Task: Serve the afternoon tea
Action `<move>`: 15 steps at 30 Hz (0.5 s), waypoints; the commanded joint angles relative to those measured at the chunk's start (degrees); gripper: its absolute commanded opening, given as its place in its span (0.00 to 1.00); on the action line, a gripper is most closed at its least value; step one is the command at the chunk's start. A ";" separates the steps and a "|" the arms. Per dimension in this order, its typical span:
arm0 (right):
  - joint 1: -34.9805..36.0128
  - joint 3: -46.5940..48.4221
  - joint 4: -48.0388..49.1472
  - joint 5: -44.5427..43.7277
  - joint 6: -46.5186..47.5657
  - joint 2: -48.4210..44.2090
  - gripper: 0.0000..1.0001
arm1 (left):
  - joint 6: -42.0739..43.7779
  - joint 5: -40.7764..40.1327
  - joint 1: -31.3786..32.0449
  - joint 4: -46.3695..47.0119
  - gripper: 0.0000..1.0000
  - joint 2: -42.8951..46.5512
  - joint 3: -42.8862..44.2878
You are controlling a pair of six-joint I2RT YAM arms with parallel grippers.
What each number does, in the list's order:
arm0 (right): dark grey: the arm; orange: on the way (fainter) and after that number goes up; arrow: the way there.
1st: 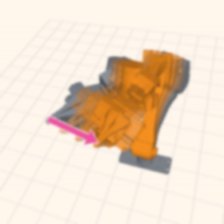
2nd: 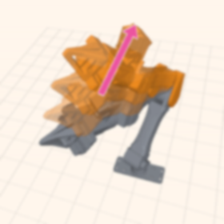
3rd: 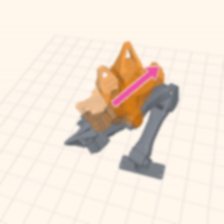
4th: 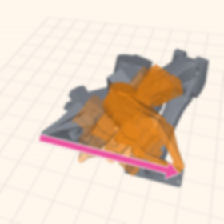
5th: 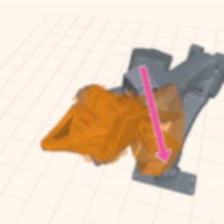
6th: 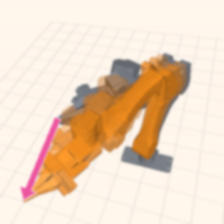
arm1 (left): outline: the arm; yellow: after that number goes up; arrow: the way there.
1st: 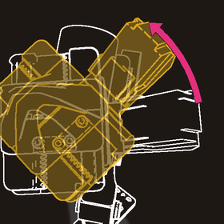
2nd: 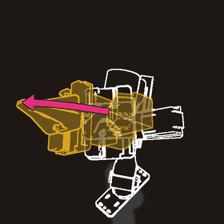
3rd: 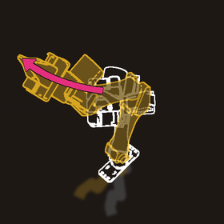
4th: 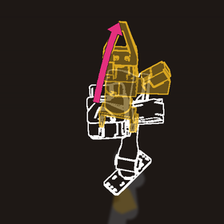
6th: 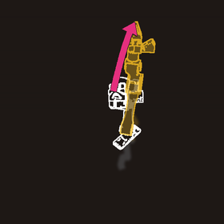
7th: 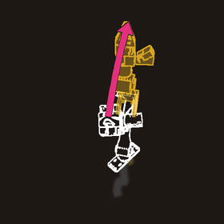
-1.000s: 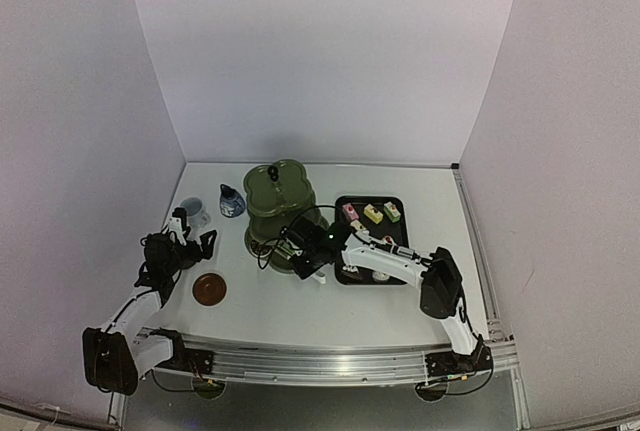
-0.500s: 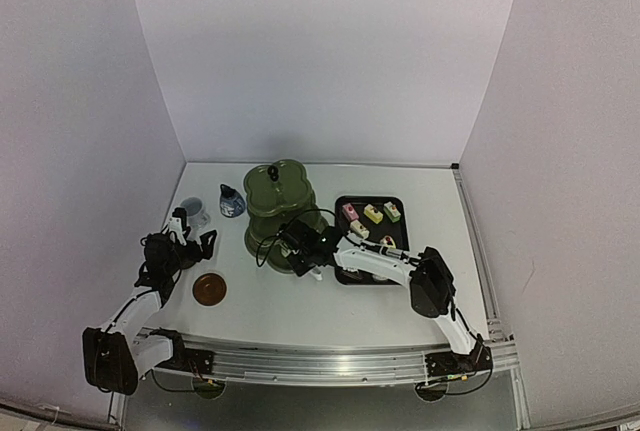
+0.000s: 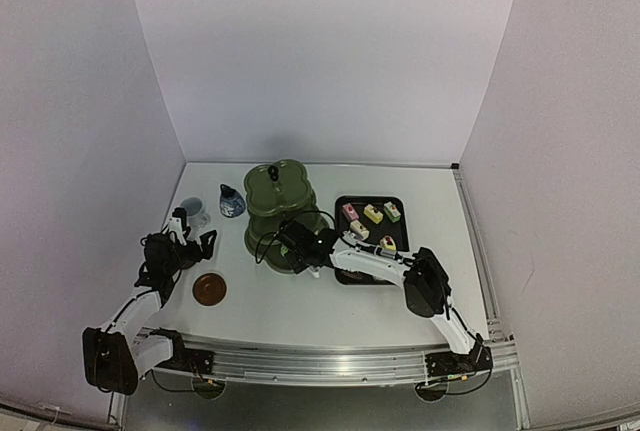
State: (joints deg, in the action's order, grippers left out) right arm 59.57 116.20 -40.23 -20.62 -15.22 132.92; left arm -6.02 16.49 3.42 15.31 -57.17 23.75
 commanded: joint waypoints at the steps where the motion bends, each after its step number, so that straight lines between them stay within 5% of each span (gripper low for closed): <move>1: 0.23 2.85 2.58 -3.68 -1.05 0.56 0.00 | -0.04 0.59 -0.26 2.02 1.00 0.30 -0.53; 9: 0.26 2.44 2.72 -4.95 -0.88 1.00 0.00 | -0.13 0.65 -0.27 1.96 1.00 0.30 -0.56; 15: 0.24 1.92 2.72 -5.08 -1.01 1.09 0.16 | -0.14 0.71 -0.26 2.02 1.00 0.22 -0.46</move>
State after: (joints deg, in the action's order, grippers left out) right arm 59.68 116.57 -39.81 -23.34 -15.31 133.19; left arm -6.02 16.51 3.42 15.50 -57.17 23.51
